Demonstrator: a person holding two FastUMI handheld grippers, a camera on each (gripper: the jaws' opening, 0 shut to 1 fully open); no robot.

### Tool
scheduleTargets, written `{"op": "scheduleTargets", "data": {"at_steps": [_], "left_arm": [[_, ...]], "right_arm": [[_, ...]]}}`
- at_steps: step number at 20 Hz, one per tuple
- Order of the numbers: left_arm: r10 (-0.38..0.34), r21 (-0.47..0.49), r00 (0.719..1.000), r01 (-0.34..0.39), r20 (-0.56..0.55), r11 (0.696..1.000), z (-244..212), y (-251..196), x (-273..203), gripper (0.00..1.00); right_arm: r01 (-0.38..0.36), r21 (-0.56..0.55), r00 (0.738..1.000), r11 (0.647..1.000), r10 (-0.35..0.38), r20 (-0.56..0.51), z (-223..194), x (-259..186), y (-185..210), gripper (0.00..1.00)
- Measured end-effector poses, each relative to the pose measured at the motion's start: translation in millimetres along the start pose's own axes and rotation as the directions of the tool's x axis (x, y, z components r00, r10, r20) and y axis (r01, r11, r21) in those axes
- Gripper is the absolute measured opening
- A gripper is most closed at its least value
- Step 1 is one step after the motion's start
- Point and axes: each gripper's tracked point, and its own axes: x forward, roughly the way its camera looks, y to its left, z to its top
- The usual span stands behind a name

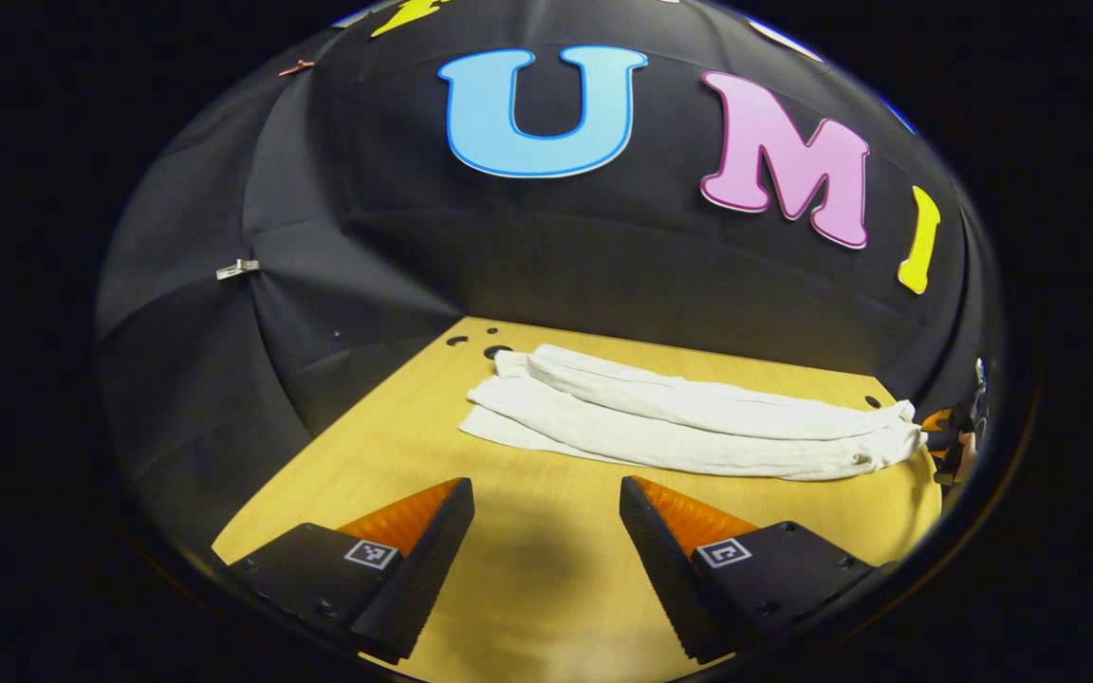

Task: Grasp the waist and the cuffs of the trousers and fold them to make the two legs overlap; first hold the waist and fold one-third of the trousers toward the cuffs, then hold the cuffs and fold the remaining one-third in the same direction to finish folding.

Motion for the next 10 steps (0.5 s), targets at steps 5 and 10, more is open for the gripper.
{"op": "scheduleTargets", "data": {"at_steps": [5, 10], "left_arm": [[-0.036, 0.037, 0.999, 0.037, -0.026, 0.999, -4, -21, 1, 0.99], [-0.054, 0.046, 0.998, 0.056, -0.037, 0.997, -8, -29, -3, 0.99]], "right_arm": [[0.023, 0.006, 1.0, 1.0, -0.023, 0.015, 0, -1, 0, 0.99], [0.041, 0.05, 0.999, 0.998, -0.042, 0.024, 4, 10, 12, 0.99]]}}
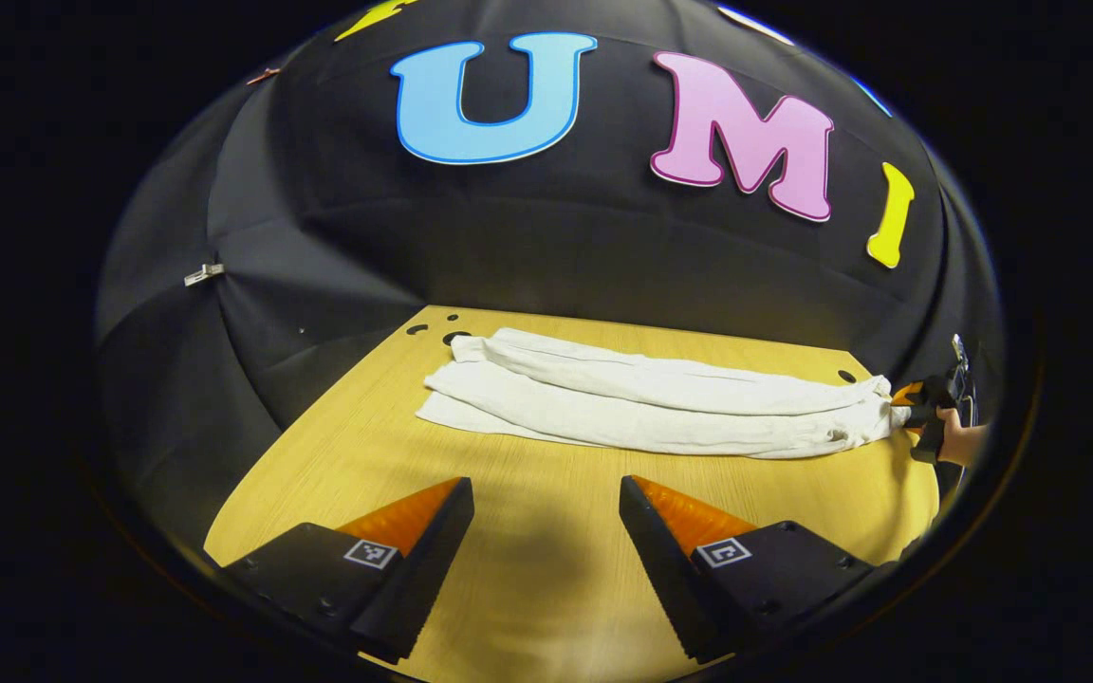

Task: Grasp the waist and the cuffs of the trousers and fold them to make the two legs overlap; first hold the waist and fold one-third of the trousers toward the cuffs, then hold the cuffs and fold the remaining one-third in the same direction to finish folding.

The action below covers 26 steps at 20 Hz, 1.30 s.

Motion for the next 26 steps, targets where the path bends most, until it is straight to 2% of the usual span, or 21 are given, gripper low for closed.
{"op": "scheduleTargets", "data": {"at_steps": [3, 5, 7, 8, 10, 12, 13, 14, 15, 16, 19, 23, 26], "left_arm": [[0.001, -0.019, 1.0, -0.001, -0.013, 1.0, -3, -1, -1, 0.98], [0.003, -0.059, 1.0, -0.004, -0.018, 0.998, -5, -1, 1, 0.98], [0.009, -0.076, 1.0, -0.011, -0.022, 0.997, -5, -1, 1, 0.99], [0.009, -0.076, 1.0, -0.011, -0.022, 0.997, -6, -2, 0, 0.99], [0.008, -0.071, 1.0, -0.01, -0.022, 0.997, -6, -3, 1, 0.99], [0.009, -0.088, 1.0, -0.011, -0.023, 0.996, -6, -3, 1, 0.99], [0.011, -0.103, 1.0, -0.014, -0.024, 0.995, -7, -1, 2, 0.99], [0.018, -0.117, 1.0, -0.021, -0.026, 0.993, -8, 1, 2, 0.99], [0.026, -0.128, 0.999, -0.029, -0.028, 0.991, -9, 3, 2, 0.99], [0.034, -0.138, 0.999, -0.038, -0.032, 0.99, -10, 5, 1, 0.99], [0.034, -0.158, 0.999, -0.04, -0.037, 0.987, -8, 7, -3, 0.96], [0.046, -0.133, 0.999, -0.05, -0.028, 0.99, 2, 14, -12, 0.96], [0.021, -0.133, 1.0, -0.024, -0.022, 0.991, 5, 7, -15, 0.96]], "right_arm": [[0.04, -0.095, 0.999, 0.995, -0.039, 0.008, -8, 4, 0, 0.99], [0.091, -0.181, 0.996, 0.979, -0.09, 0.012, -7, 5, -6, 0.93], [0.098, -0.206, 0.995, 0.974, -0.099, 0.006, -8, 3, -4, 0.83], [0.082, -0.192, 0.996, 0.978, -0.085, -0.01, -8, 3, 0, 0.63], [0.079, -0.174, 0.996, 0.982, -0.084, -0.024, -13, 2, 6, 0.46], [0.073, -0.172, 0.996, 0.982, -0.081, -0.035, -15, 1, 8, 0.36], [0.066, -0.179, 0.997, 0.982, -0.072, -0.03, -17, 4, 11, 0.27], [0.059, -0.185, 0.997, 0.981, -0.068, -0.042, -19, 2, 12, 0.21], [0.052, -0.183, 0.997, 0.982, -0.061, -0.043, -19, 0, 14, 0.2], [0.044, -0.182, 0.998, 0.982, -0.053, -0.043, -18, 0, 16, 0.13], [0.008, -0.198, 1.0, 0.98, -0.007, 0.007, 2, -16, 26, 0.13], [-0.041, -0.332, 0.993, 0.942, 0.075, 0.092, 37, -51, 53, 0.13], [-0.088, -0.299, 0.983, 0.95, 0.131, 0.127, 49, -69, 56, 0.13]]}}
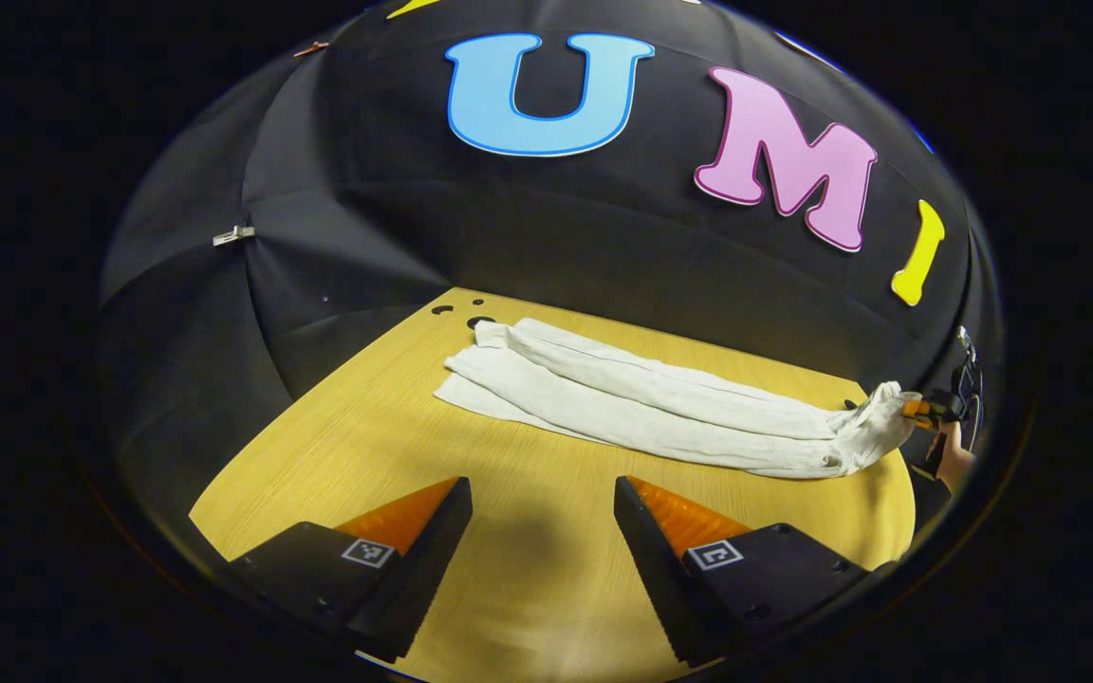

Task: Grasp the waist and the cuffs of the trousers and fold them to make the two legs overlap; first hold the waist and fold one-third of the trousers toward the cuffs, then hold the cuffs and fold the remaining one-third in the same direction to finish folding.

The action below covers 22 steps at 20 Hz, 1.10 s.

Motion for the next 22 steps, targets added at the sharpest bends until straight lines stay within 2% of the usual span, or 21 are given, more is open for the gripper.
{"op": "scheduleTargets", "data": {"at_steps": [4, 9, 12, 17, 20, 21, 22], "left_arm": [[-0.014, 0.004, 1.0, 0.014, 0.012, 1.0, 2, -1, -7, 0.96], [0.003, -0.043, 1.0, -0.002, 0.029, 0.999, 5, 13, -13, 0.96], [-0.002, -0.085, 1.0, 0.003, 0.011, 0.996, 0, 21, -14, 0.96], [0.029, -0.092, 0.999, -0.031, -0.027, 0.995, -7, 49, -12, 0.96], [0.054, -0.112, 0.998, -0.058, -0.037, 0.992, -8, 63, -10, 0.96], [0.061, -0.123, 0.997, -0.065, -0.036, 0.99, -7, 67, -7, 0.92], [0.057, -0.138, 0.998, -0.061, -0.039, 0.989, -9, 66, -5, 0.92]], "right_arm": [[-0.08, -0.021, 0.996, 0.997, 0.081, 0.048, -11, 4, -3, 0.13], [-0.207, -0.055, 0.974, 0.977, 0.211, 0.079, -9, 5, -3, 0.13], [-0.268, -0.081, 0.96, 0.96, 0.273, 0.067, -13, 7, -2, 0.13], [-0.364, -0.111, 0.927, 0.925, 0.372, 0.054, -10, 5, -1, 0.13], [-0.414, -0.122, 0.909, 0.902, 0.417, 0.005, -14, 6, -1, 0.13], [-0.43, -0.122, 0.902, 0.895, 0.431, -0.014, -15, 6, -1, 0.13], [-0.445, -0.123, 0.895, 0.887, 0.445, -0.029, -13, 6, -2, 0.13]]}}
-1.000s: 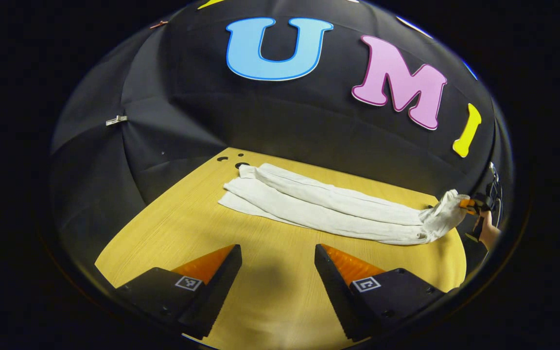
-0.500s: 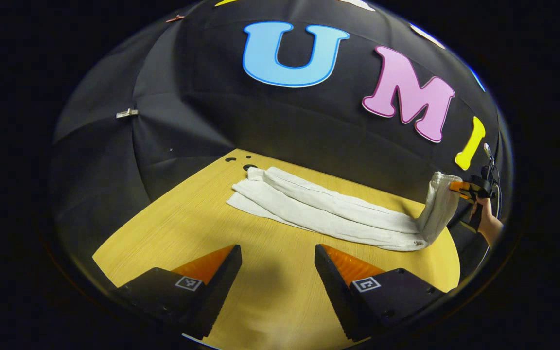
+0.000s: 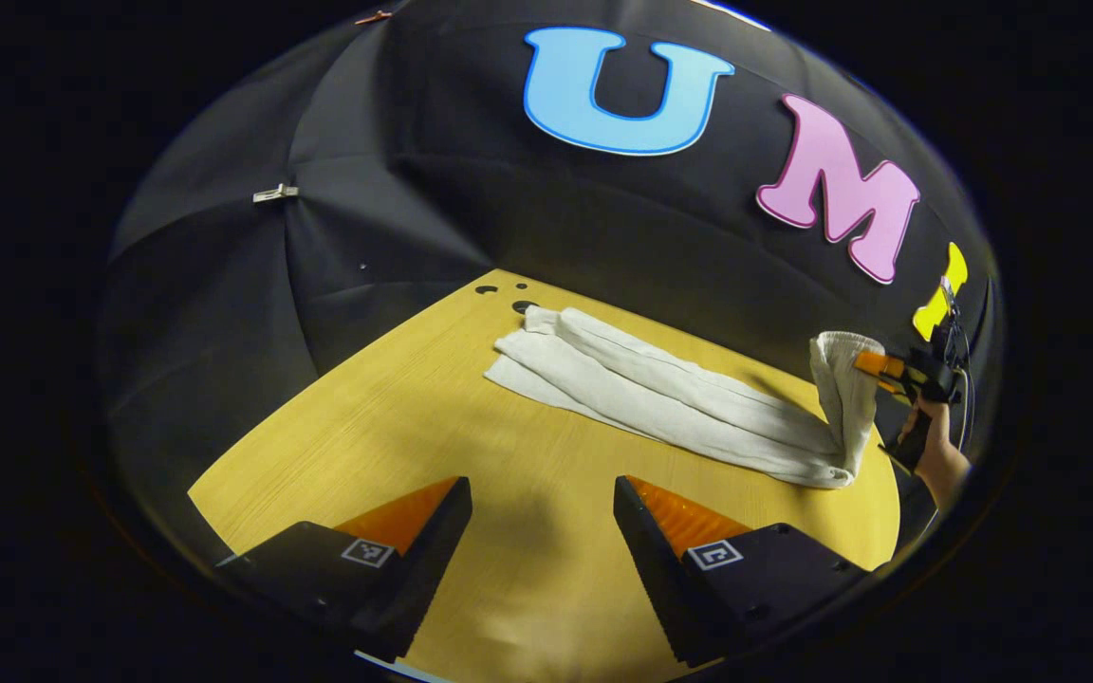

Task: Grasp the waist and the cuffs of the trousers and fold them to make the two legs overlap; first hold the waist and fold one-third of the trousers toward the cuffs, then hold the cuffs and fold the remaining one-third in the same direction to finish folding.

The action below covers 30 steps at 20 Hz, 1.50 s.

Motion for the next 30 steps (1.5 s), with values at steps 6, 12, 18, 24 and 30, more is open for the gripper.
{"op": "scheduleTargets", "data": {"at_steps": [6, 12, 18, 24, 30], "left_arm": [[-0.002, -0.034, 0.997, -0.001, -0.077, 0.999, -15, 5, 12, 0.96], [-0.017, 0.002, 0.997, 0.017, -0.078, 1.0, -15, 9, 19, 0.96], [-0.066, -0.033, 0.997, 0.065, -0.043, 0.997, 8, 5, 47, 0.96], [-0.058, -0.069, 0.998, 0.061, 0.035, 0.996, 68, 17, 106, 0.96], [-0.018, -0.082, 0.998, 0.023, 0.066, 0.996, 109, 38, 185, 0.96]], "right_arm": [[-0.063, 0.016, 0.993, 0.998, 0.064, -0.102, 7, -9, -8, 0.22], [-0.108, 0.04, 0.976, 0.993, 0.114, -0.188, 18, -8, -15, 0.37], [-0.164, 0.031, 0.963, 0.986, 0.167, -0.212, 43, -20, -53, 0.97], [-0.133, -0.068, 0.981, 0.989, 0.121, -0.154, 69, -86, -40, 0.98], [-0.061, -0.159, 0.995, 0.985, 0.049, -0.081, 88, -150, -73, 0.99]]}}
